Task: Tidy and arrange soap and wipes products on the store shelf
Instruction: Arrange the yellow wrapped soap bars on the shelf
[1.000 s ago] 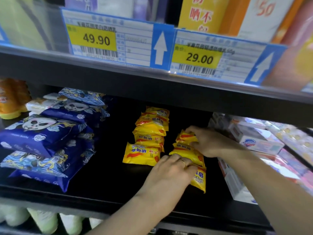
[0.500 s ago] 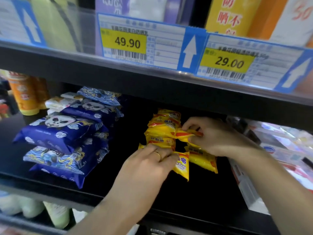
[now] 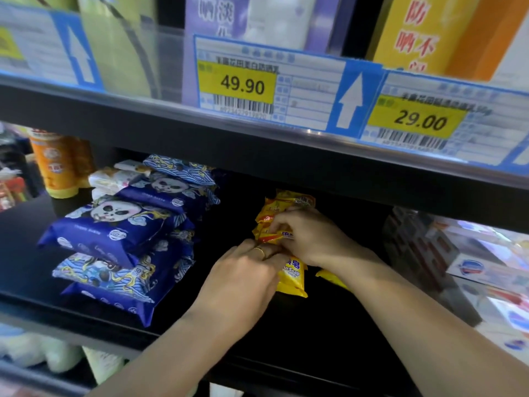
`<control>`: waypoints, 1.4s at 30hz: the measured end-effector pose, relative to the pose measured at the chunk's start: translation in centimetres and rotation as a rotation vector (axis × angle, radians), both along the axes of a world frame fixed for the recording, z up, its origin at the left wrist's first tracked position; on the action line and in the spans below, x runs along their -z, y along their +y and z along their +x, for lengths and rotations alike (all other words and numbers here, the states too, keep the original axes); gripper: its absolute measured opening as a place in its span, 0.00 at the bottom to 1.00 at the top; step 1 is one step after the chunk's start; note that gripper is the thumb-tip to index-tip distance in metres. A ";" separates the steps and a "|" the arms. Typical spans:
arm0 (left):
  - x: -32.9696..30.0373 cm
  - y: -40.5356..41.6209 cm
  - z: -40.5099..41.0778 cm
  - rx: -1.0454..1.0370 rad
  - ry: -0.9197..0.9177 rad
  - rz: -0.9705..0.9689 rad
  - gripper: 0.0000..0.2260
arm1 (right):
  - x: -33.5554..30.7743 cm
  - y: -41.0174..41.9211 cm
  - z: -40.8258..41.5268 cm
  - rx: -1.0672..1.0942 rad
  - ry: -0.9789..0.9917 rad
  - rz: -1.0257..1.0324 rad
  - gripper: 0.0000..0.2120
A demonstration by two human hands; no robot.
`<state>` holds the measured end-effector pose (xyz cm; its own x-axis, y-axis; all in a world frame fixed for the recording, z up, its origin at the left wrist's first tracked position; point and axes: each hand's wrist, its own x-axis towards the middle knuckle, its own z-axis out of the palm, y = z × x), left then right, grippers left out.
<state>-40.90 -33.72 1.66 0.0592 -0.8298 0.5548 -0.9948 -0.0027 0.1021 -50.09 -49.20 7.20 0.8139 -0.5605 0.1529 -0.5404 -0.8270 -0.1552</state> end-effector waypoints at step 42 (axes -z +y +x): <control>3.5 6.3 -1.4 0.100 0.349 0.135 0.16 | -0.9 3.1 -2.1 0.121 -0.095 0.010 0.17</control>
<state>-42.28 -27.37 -1.80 0.1404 -0.9055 0.4005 -0.8964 0.0556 0.4398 -52.16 -46.10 8.05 0.7228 -0.6551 0.2201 -0.6182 -0.7552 -0.2179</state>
